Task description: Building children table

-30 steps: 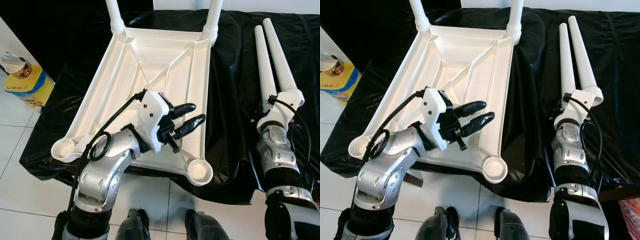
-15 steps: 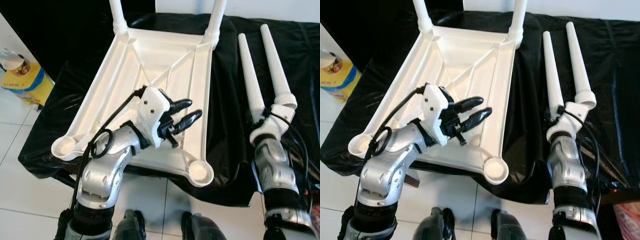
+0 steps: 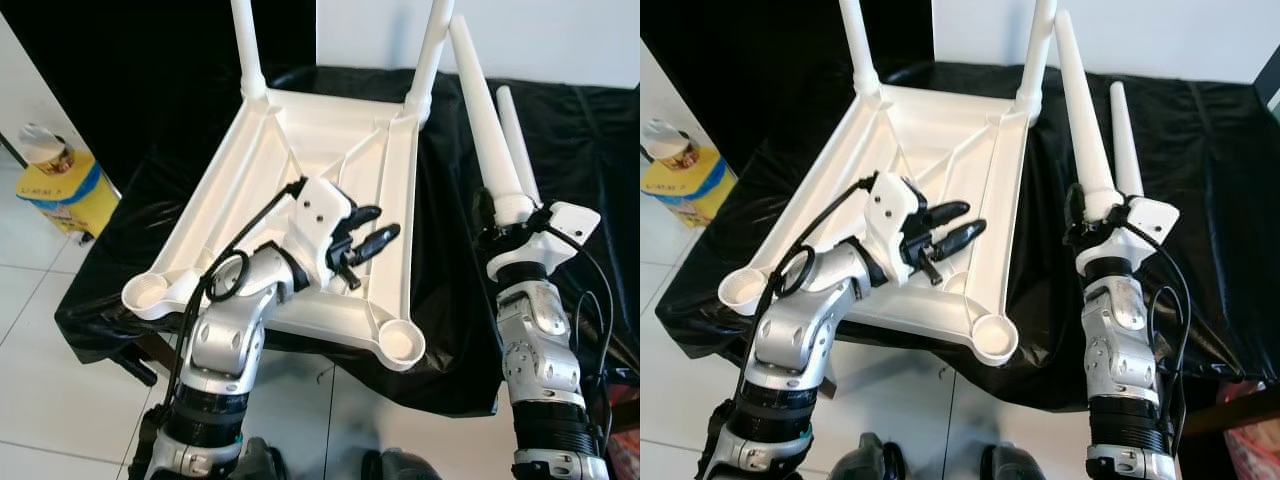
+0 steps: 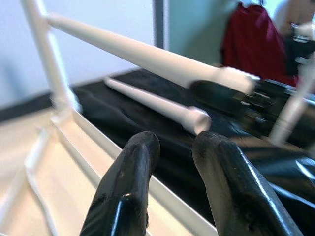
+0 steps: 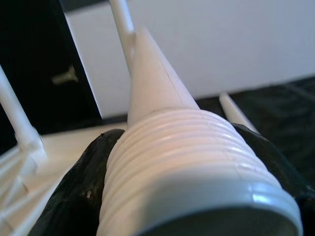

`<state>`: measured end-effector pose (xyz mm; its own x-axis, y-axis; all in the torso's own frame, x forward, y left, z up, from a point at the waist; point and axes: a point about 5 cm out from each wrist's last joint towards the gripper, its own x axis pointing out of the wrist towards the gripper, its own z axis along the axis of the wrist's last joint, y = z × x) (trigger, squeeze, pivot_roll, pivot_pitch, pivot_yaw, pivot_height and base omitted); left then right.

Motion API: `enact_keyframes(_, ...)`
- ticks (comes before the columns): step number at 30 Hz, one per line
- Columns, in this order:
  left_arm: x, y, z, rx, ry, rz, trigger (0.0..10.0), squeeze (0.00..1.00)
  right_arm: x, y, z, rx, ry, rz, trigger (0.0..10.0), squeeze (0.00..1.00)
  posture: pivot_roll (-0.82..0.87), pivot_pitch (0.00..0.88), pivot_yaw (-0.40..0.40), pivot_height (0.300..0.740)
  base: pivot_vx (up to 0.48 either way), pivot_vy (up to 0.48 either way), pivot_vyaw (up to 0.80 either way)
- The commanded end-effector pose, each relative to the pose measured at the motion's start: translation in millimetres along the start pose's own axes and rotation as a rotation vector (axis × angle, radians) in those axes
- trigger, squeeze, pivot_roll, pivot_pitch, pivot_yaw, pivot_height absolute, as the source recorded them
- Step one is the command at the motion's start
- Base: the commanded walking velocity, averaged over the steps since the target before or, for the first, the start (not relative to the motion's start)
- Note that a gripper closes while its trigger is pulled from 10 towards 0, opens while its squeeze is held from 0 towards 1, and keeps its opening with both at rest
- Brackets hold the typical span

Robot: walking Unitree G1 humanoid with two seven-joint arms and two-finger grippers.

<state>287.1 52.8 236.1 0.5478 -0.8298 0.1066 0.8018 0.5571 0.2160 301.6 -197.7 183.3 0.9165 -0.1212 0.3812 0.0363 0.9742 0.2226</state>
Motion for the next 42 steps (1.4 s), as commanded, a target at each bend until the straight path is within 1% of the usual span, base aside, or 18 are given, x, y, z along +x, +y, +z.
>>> enact_keyframes(1,-0.3,15.0,0.2,-0.008,-0.017,0.274,10.0,0.00,2.6,8.9,8.0,-0.011,-0.047,0.050,10.0,0.00,-0.03,0.000,-0.023,0.740,0.000,0.000,0.00)
enact_keyframes(4,6.8,24.3,8.2,-0.022,-0.060,0.239,10.0,0.00,11.1,20.8,17.0,-0.011,-0.096,0.106,10.0,0.00,-0.04,0.000,-0.015,0.740,0.000,0.000,0.00)
enact_keyframes(10,13.1,28.7,12.2,-0.070,-0.088,0.190,10.0,0.00,18.0,29.3,26.0,-0.012,-0.142,0.140,10.0,0.00,-0.04,0.000,-0.007,0.740,0.000,0.000,0.00)
enact_keyframes(12,16.9,30.7,18.6,-0.148,-0.134,0.122,10.0,0.00,23.7,39.5,39.2,-0.015,-0.208,0.181,10.0,0.00,-0.04,0.000,-0.003,0.740,0.000,0.000,0.00)
enact_keyframes(13,16.9,30.7,18.6,-0.148,-0.134,0.122,10.0,0.00,23.7,39.5,39.2,-0.015,-0.208,0.181,10.0,0.00,-0.04,0.000,-0.003,0.740,0.000,0.000,0.00)
enact_keyframes(14,19.8,32.9,21.6,-0.196,-0.158,0.085,10.0,1.00,25.8,47.3,47.8,-0.016,-0.254,0.214,10.0,0.00,-0.04,0.000,0.006,0.740,0.000,0.000,0.00)
enact_keyframes(19,24.7,37.2,26.0,-0.247,-0.188,0.047,10.0,1.00,24.6,57.1,51.8,-0.032,-0.288,0.267,10.0,0.00,-0.04,0.000,0.010,0.740,0.000,0.000,0.00)
enact_keyframes(26,35.5,49.8,32.7,-0.219,-0.185,0.006,10.0,1.00,19.6,66.9,47.1,-0.048,-0.290,0.320,10.0,0.00,-0.04,0.000,0.026,0.740,0.000,0.000,0.00)
enact_keyframes(27,37.8,51.0,32.7,-0.244,-0.184,-0.020,10.0,0.93,16.9,70.3,43.3,-0.044,-0.277,0.342,10.0,0.00,-0.05,0.000,0.037,0.740,0.000,0.000,0.00)
enact_keyframes(28,39.1,51.1,32.4,-0.267,-0.184,-0.042,10.0,0.93,14.5,72.8,40.3,-0.041,-0.268,0.358,10.0,0.00,-0.05,0.000,0.037,0.740,0.000,0.000,0.00)
enact_keyframes(29,39.7,51.0,31.0,-0.346,-0.196,-0.072,10.0,0.00,10.6,76.8,35.3,-0.028,-0.244,0.389,10.0,0.00,-0.05,0.000,0.042,0.740,0.000,0.000,0.00)
enact_keyframes(30,39.7,51.0,31.0,-0.346,-0.196,-0.072,10.0,0.00,10.6,76.8,35.3,-0.028,-0.244,0.389,10.0,0.00,-0.05,0.000,0.042,0.740,0.000,0.000,0.00)
enact_keyframes(32,40.2,50.0,27.5,-0.473,-0.209,-0.122,10.0,0.00,4.0,82.4,27.9,-0.009,-0.210,0.436,10.0,0.00,-0.05,0.000,0.044,0.740,0.000,0.000,0.00)
enact_keyframes(33,40.2,50.0,27.5,-0.473,-0.209,-0.122,10.0,0.00,4.0,82.4,27.9,-0.009,-0.210,0.436,10.0,0.00,-0.05,0.000,0.044,0.740,0.000,0.000,0.00)
enact_keyframes(35,40.1,47.2,20.3,-0.556,-0.186,-0.173,10.0,0.00,-2.9,87.3,21.5,-0.008,-0.185,0.478,10.0,0.00,-0.06,0.000,0.044,0.740,0.000,0.000,0.00)
enact_keyframes(37,39.8,45.7,17.8,-0.581,-0.181,-0.194,10.0,0.00,-5.2,89.4,19.4,-0.005,-0.175,0.492,10.0,0.00,-0.06,0.000,0.043,0.740,0.000,0.000,0.00)
enact_keyframes(38,40.4,45.7,17.6,-0.641,-0.196,-0.201,10.0,0.00,-8.3,92.3,16.3,-0.009,-0.164,0.517,10.0,0.00,-0.06,0.000,0.043,0.740,0.000,0.000,0.00)
enact_keyframes(42,41.6,46.7,18.5,-0.707,-0.221,-0.206,10.0,0.00,-12.9,96.4,11.6,-0.015,-0.149,0.553,10.0,0.00,-0.05,0.000,0.037,0.740,0.000,0.000,0.00)
